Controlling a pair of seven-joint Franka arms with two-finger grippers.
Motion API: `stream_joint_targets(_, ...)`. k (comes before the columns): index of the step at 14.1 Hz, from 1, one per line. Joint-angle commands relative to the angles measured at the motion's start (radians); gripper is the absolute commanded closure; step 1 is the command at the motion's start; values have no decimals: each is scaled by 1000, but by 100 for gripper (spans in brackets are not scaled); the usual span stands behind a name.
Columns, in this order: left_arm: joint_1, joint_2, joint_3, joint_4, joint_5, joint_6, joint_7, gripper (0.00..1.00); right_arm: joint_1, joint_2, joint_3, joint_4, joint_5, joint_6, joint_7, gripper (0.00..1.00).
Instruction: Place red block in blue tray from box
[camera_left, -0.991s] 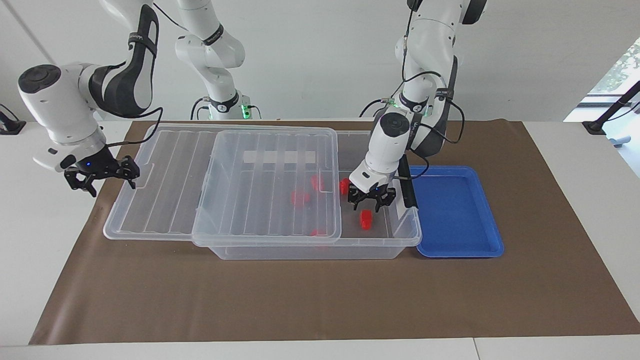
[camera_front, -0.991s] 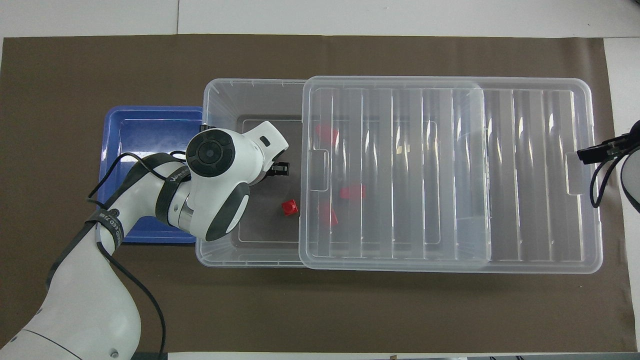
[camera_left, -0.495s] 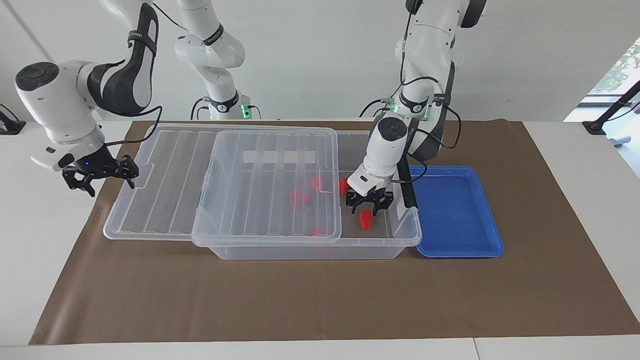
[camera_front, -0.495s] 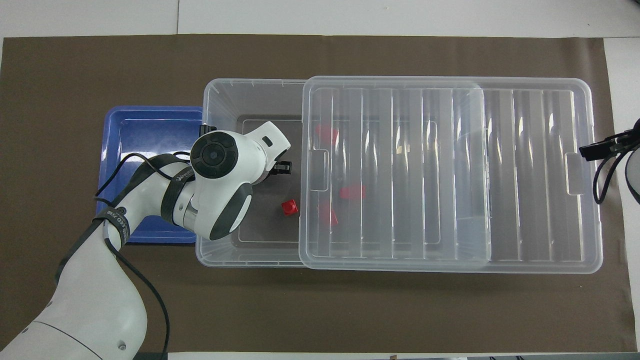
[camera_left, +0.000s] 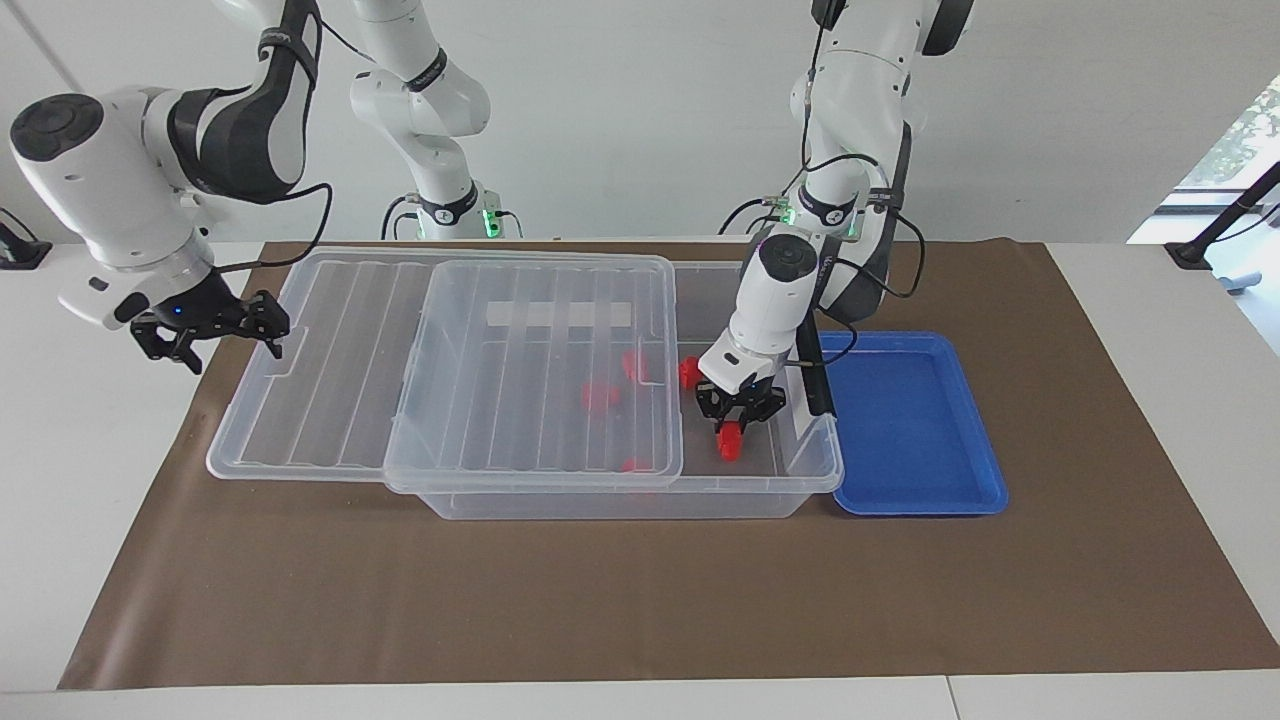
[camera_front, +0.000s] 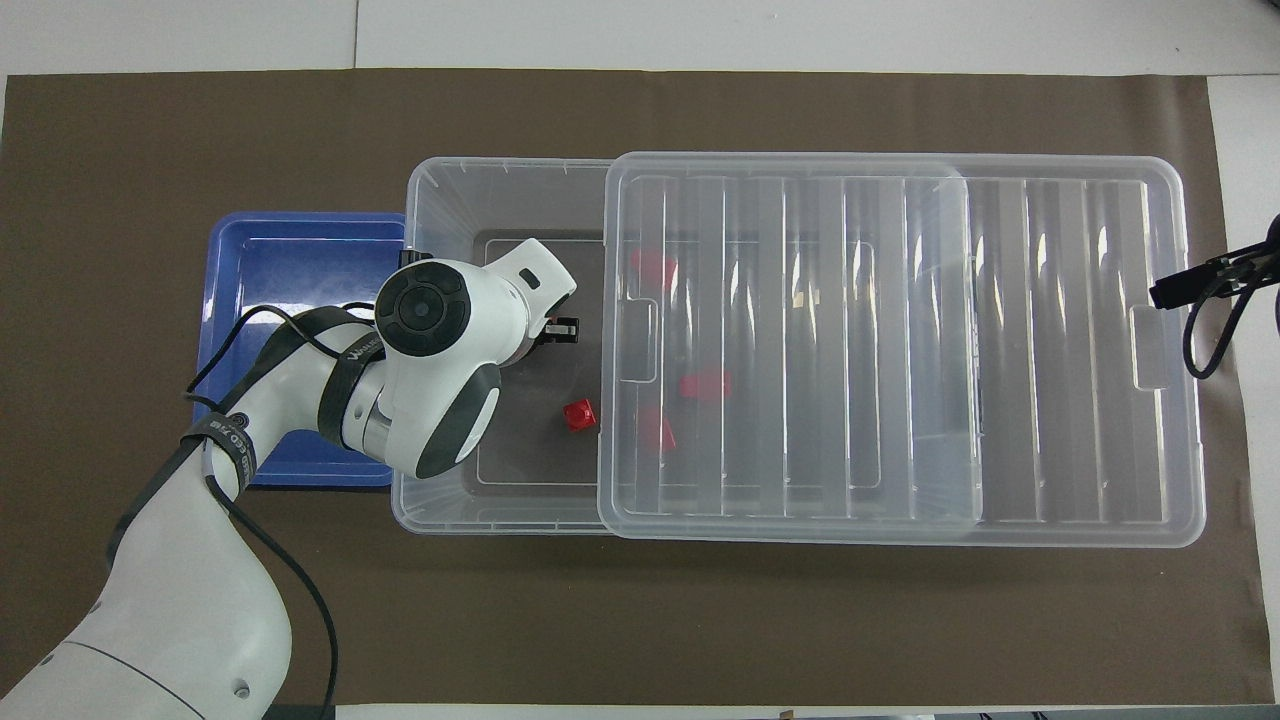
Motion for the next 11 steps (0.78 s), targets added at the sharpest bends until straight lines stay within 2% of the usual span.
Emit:
stream_joint_targets(1,-9,-19,14,-8,0,7,-14,100,-9,6,18,50,15,-105,100,0)
stream_joint_targets(3,-7,-76,14,3,0,-75,-14,100,-6,-14,34,51,15,-142,138,0)
stream_joint_targets(7,5,-185,15,58,0,-278,-13,100,-8,-25,14,45,7,-121,105,0)
stream_joint_targets(8,5,-199,15,82,0,-321,-11,100,-8,-25,6,44,7,-110,70,22)
stream_joint_targets(9,6,-218,15,98,0,-367,-11,100,-9,-25,-6,44,6,-110,44,36)
stream_joint_targets(10,5,-243,14,98,0,-393,-11,100,-9,-25,-14,44,6,-109,31,54)
stream_joint_targets(11,6,-261,15,96,0,-416,-11,100,-11,-26,-21,41,6,-101,22,81)
